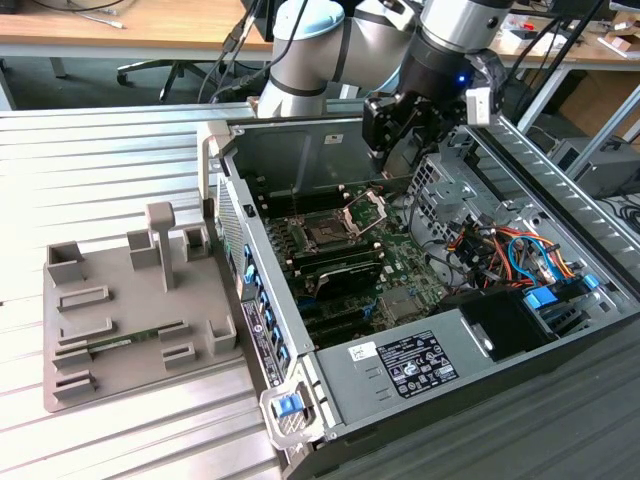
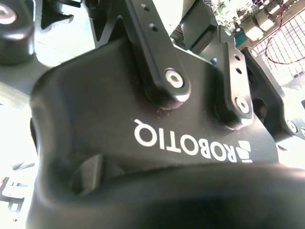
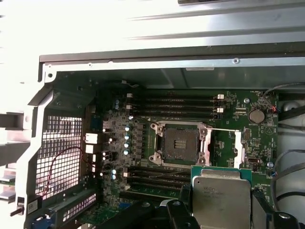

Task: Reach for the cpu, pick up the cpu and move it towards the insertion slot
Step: 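Pick up the cpu and move it towards the insertion slot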

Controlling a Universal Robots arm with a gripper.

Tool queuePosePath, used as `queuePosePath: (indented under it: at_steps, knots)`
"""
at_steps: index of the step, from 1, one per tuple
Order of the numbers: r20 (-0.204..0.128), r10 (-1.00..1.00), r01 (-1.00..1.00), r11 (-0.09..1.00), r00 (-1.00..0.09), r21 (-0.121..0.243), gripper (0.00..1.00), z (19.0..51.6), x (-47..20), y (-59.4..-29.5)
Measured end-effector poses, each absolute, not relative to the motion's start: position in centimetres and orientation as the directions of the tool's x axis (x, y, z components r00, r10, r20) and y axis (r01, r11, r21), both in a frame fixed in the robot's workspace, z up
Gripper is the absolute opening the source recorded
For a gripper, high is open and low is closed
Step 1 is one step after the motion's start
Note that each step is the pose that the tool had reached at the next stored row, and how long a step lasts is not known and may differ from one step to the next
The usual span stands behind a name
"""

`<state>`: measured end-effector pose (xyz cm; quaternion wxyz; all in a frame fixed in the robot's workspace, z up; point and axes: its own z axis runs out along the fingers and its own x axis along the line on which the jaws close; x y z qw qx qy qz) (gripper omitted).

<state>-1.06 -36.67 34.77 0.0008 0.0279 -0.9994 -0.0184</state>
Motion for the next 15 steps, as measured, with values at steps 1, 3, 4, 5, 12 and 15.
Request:
queuePosePath:
  at_steps: [1, 3, 4, 5, 12, 15]
  knots:
    - [0.001, -0.056, -0.056, 0.998, -0.998, 0.037, 0.55, 34.75, -1.06, -36.62]
    - [0.001, -0.056, -0.056, 0.998, -0.998, 0.037, 0.55, 34.73, -1.05, -36.53]
    - [0.001, -0.056, -0.056, 0.998, -0.998, 0.037, 0.55, 34.71, -1.05, -36.47]
    - [0.0, -0.056, -0.056, 0.998, -0.998, 0.037, 0.55, 34.69, -1.05, -36.42]
    - [0.0, -0.056, -0.056, 0.998, -0.998, 0.037, 0.55, 34.49, -1.05, -36.14]
    - [0.001, -0.056, -0.056, 0.998, -0.998, 0.037, 0.55, 34.42, -1.05, -36.08]
